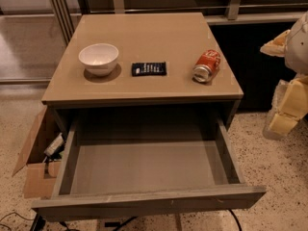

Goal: Close top drawer

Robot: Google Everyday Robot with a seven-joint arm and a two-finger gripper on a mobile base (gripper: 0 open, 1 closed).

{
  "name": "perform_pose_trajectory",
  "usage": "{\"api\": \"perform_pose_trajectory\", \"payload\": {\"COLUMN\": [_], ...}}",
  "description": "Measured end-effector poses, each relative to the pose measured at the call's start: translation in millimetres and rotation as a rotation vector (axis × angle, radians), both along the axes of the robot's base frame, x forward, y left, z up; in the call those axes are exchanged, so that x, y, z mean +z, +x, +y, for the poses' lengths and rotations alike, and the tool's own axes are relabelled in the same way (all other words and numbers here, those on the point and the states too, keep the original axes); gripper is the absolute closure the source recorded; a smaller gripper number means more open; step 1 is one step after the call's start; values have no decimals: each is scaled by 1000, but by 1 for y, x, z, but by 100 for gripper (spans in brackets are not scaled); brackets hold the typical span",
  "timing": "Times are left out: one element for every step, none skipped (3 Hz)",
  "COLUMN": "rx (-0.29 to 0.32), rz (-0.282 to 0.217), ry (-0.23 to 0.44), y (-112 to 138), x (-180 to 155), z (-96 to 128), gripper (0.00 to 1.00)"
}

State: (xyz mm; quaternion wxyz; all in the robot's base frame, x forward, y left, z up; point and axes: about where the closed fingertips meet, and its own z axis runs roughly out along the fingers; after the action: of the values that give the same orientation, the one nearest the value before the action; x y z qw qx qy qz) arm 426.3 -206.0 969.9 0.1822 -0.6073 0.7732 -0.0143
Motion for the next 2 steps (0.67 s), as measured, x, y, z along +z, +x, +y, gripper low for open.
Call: {"api": "perform_pose_trajectory", "payload": {"rx": [23, 32], "rz": [1, 47], "ry": [95, 204], "y": [-21, -47], "x": [-17, -56], "z": [20, 39], "gripper": [12, 36]}}
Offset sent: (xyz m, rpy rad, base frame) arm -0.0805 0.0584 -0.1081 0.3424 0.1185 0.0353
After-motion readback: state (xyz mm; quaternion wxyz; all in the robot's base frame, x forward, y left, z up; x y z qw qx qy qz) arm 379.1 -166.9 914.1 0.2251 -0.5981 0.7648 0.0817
